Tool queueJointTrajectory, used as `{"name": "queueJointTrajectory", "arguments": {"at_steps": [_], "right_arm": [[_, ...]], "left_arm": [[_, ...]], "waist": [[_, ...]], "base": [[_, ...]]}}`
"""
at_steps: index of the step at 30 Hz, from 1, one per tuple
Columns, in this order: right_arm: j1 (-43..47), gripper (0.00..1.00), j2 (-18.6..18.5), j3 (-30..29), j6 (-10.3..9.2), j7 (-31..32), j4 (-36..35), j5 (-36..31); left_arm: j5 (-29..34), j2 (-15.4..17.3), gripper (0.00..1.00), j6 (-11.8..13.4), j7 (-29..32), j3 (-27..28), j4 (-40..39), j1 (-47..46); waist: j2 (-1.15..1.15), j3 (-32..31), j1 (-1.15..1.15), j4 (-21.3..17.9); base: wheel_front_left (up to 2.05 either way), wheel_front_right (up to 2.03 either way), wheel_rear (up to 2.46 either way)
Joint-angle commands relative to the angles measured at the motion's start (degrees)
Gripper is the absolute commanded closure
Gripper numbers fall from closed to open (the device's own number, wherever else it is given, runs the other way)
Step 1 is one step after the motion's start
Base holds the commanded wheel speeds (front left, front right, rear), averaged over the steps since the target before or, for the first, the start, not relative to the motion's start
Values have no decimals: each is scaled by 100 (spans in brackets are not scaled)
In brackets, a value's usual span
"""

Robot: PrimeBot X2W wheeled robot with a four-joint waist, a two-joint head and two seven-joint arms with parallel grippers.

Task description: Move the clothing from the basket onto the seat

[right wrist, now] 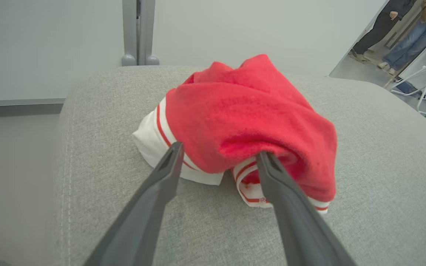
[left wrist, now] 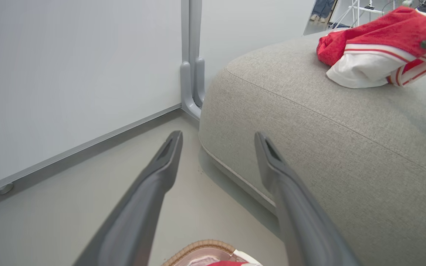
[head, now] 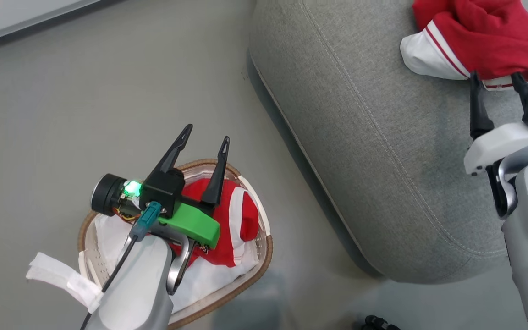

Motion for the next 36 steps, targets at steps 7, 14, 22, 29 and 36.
{"name": "queueJointTrajectory", "arguments": {"at_steps": [7,14,22,29,36], "right_arm": [[802,0,39,305,-8,-12,-684,277],[1101,0,326,657,-8,-12,-1125,414],[1340,0,611,919,-8,-12,-1389,366],[1704,0,767,817,-8,-11,-1649,293],[2119,0,831,921,-8,-12,-1633,266]], "left_arm": [[-24,-57,0,126,1,476,-156,387],[-22,-87,0,193,1,951,-202,688],[-40,-126,0,294,1,1392,-246,1070],[-139,-128,0,509,1,1636,-298,1373],[-304,-129,0,634,1,1734,-383,1749]], "waist": [[0,-527,0,537],[0,-800,0,997],[0,-1151,0,1510],[0,-1411,0,1683],[0,-1644,0,1712]], "base": [[0,0,0],[0,0,0],[0,0,0],[0,0,0],[0,0,0]]}}
